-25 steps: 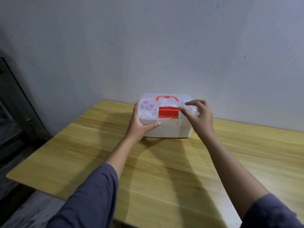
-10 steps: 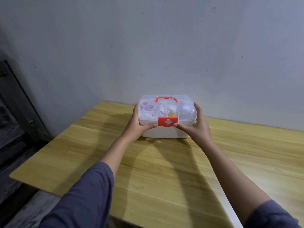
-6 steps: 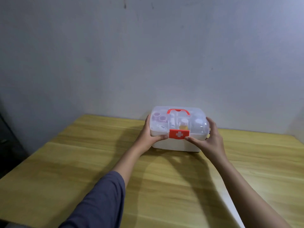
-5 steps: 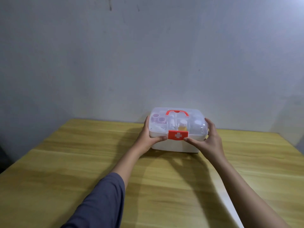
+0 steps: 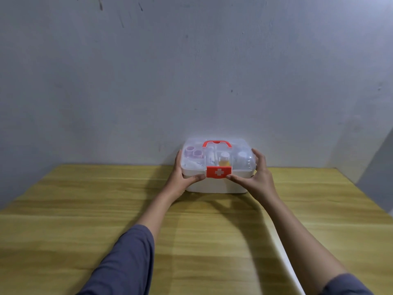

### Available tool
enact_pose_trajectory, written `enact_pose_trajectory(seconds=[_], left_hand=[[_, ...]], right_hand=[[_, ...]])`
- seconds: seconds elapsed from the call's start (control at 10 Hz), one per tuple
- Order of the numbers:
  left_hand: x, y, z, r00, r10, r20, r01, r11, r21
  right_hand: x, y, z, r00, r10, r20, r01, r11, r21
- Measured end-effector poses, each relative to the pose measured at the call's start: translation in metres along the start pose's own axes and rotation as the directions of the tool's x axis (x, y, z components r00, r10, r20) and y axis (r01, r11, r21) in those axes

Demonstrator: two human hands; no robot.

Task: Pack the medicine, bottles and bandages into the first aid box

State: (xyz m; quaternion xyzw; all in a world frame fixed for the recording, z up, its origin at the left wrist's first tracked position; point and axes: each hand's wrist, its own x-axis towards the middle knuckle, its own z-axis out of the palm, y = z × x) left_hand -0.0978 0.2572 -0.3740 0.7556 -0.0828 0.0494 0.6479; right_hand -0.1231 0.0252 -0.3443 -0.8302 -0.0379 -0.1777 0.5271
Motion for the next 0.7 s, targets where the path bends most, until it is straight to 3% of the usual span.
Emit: enact_pose_trajectory(seconds=[0.2, 0.4, 0.5, 0.6, 0.7], left_hand=[[0.03, 0.019, 0.05, 0.996, 0.028, 0.087, -0.029, 1.0, 0.007], [0.049, 0.014, 0.11, 0.984, -0.065, 0.163, 0.055, 0.997, 0.061], [0.038, 0.006, 0.133, 0.968, -0.189, 0.163, 0.162, 0.972, 0.168], [0.011, -0.018, 0.146, 0.918, -0.358, 0.169, 0.309, 0.915, 0.258], [-0.04, -0.022, 0.152, 0.867, -0.461, 0.189, 0.381, 0.857, 0.347]], right_hand=[[0.012, 0.011, -0.047, 0.997, 0.022, -0.072, -0.023, 1.0, -0.013], [0.016, 0.042, -0.09, 0.985, 0.142, -0.094, -0.149, 0.986, -0.073], [0.013, 0.065, -0.1, 0.963, 0.268, -0.043, -0.271, 0.957, -0.103], [-0.012, 0.095, -0.101, 0.869, 0.493, 0.03, -0.484, 0.862, -0.15], [-0.061, 0.103, -0.096, 0.807, 0.585, 0.082, -0.526, 0.774, -0.353]])
